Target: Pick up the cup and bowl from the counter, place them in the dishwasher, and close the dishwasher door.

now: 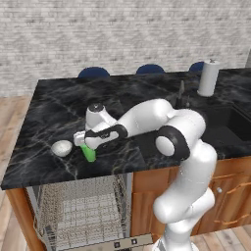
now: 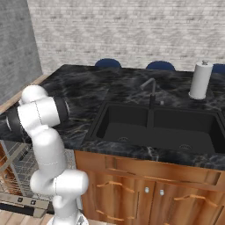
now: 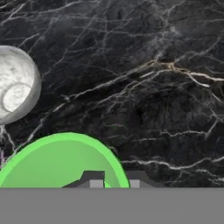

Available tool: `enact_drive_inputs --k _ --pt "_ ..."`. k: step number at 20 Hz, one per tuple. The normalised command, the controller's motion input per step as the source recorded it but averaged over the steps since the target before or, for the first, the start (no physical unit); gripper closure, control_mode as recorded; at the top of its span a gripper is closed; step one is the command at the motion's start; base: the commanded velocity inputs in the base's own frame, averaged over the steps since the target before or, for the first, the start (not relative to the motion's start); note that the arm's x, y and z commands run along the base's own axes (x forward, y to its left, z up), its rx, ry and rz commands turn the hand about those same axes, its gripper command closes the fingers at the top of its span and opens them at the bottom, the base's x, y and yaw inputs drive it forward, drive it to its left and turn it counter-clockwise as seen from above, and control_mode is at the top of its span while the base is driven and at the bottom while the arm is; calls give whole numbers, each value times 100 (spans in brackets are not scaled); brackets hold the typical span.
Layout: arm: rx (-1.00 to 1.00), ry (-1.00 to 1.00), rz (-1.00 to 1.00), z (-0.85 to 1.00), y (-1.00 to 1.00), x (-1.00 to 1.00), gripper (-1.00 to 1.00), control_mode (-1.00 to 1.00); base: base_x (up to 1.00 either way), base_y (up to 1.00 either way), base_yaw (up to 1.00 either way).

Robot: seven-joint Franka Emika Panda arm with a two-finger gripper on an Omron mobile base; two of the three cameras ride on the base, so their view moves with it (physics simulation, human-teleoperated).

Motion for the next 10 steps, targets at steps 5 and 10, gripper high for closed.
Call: enact_drive_inputs --k 5,10 --pt "-13 -6 20 33 0 -64 100 -100 0 0 0" --pt "-21 -4 26 9 0 -54 100 -100 0 0 0"
